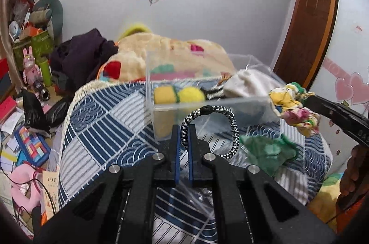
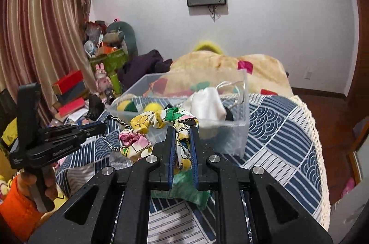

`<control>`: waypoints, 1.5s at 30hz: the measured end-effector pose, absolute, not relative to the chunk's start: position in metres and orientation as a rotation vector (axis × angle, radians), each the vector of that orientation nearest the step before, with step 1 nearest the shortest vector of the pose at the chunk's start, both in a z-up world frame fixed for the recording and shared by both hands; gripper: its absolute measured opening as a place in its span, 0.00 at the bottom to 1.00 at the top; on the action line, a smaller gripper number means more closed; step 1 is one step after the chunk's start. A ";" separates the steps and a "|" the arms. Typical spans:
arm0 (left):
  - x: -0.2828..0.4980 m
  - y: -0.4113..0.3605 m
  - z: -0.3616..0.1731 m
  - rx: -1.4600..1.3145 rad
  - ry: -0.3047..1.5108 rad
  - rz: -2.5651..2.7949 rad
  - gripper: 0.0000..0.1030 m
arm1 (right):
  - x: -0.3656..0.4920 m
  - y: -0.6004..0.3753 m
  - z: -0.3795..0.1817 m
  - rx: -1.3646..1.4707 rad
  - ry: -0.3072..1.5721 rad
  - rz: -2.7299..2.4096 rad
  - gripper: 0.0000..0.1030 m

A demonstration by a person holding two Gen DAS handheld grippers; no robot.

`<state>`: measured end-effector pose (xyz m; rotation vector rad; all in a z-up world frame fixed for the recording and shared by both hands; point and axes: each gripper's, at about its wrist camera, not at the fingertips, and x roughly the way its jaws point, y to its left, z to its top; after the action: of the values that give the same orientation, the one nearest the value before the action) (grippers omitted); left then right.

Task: Organize soft objects
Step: 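Drop the bracelet into the box with the left tool while the right tool drops the scrunchie in, then grasp the silver mesh bag with the left tool while the right tool grasps the green glove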

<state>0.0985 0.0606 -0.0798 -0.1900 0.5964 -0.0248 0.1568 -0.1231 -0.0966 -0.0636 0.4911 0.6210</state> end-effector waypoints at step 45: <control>0.154 0.037 -0.051 -0.135 0.577 -0.078 0.30 | 0.195 -0.103 -0.083 -0.163 0.494 0.531 0.48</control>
<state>0.1544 0.0369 -0.0510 -0.1347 0.5765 -0.0783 0.1952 -0.1027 -0.0829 -0.1626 0.4945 0.5311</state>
